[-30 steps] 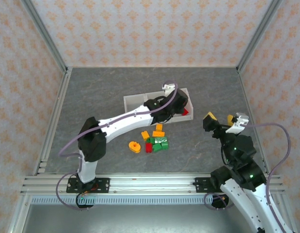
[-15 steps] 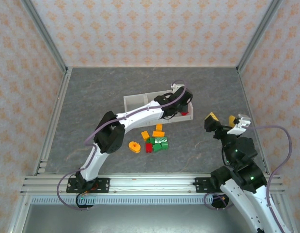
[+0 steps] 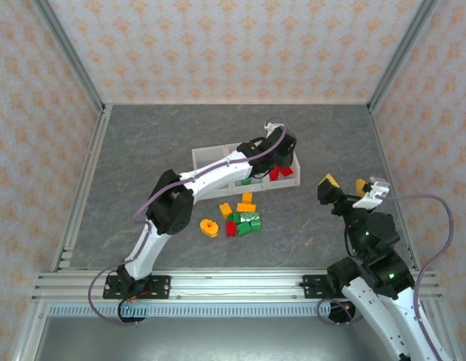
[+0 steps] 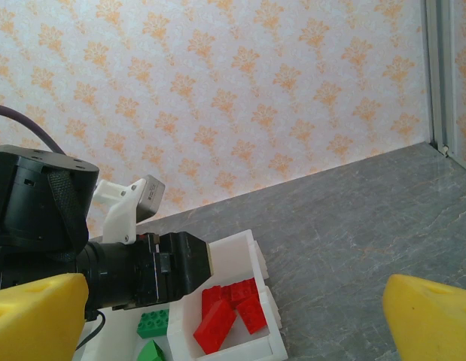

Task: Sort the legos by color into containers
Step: Place the lego in the container, then move the lego to the bottom-center of the table.

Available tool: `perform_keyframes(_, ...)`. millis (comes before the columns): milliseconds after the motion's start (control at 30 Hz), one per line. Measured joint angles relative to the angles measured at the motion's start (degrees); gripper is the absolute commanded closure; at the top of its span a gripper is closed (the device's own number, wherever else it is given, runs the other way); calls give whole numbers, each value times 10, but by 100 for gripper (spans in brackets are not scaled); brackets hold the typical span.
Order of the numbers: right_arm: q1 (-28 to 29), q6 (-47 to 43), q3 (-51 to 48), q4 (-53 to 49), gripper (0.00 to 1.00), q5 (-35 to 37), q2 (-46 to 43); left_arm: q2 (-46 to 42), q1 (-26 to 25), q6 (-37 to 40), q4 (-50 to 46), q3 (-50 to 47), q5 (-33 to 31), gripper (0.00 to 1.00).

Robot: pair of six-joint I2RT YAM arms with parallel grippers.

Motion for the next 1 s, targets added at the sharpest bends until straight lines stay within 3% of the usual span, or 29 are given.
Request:
perform_keyframes(233, 0, 0, -3, 0, 0, 0, -1, -19, 0, 26, -4, -16, 0, 19)
perform_keyframes(433, 0, 0, -5, 0, 0, 0, -1, -156, -8, 39, -7, -152, -9, 6)
perform_keyframes(667, 0, 0, -7, 1, 0, 0, -1, -267, -45, 28, -24, -254, -30, 7)
perform_keyframes(1000, 0, 0, -7, 2, 0, 0, -1, -235, -146, -51, -80, -303, -34, 20)
